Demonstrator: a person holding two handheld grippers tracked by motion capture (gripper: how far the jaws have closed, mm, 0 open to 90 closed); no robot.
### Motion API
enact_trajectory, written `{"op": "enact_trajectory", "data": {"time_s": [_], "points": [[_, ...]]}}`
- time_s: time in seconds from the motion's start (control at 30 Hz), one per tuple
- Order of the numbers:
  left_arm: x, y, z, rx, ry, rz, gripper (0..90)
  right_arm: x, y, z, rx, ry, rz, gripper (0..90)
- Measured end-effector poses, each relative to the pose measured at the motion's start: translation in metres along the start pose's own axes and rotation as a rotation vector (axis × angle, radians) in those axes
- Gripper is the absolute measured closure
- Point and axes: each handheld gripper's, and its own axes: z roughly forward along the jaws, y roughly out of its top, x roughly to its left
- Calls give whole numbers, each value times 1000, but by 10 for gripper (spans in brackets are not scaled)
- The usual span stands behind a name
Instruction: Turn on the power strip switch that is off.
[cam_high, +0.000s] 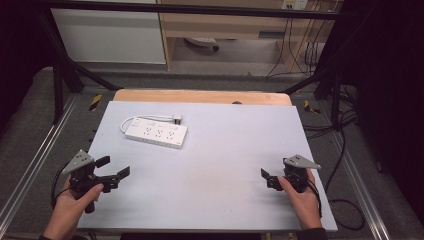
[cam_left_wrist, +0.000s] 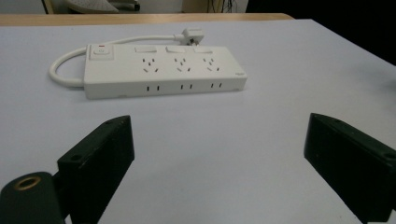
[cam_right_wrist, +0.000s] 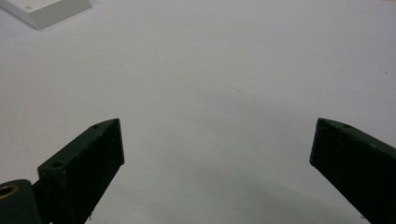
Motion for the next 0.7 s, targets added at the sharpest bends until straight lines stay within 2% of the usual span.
{"op": "enact_trajectory", "data": {"time_s": [0.2,0.33,0.7], "points": [[-1,13,9,9,12,11,86,2,1,0,-3,11,-11,31],[-5,23,14,6,6,27,86,3,1,0,0,16,-9,29],[-8,44,28,3,8,40,88,3,1,0,-5,28,-24,24]]}}
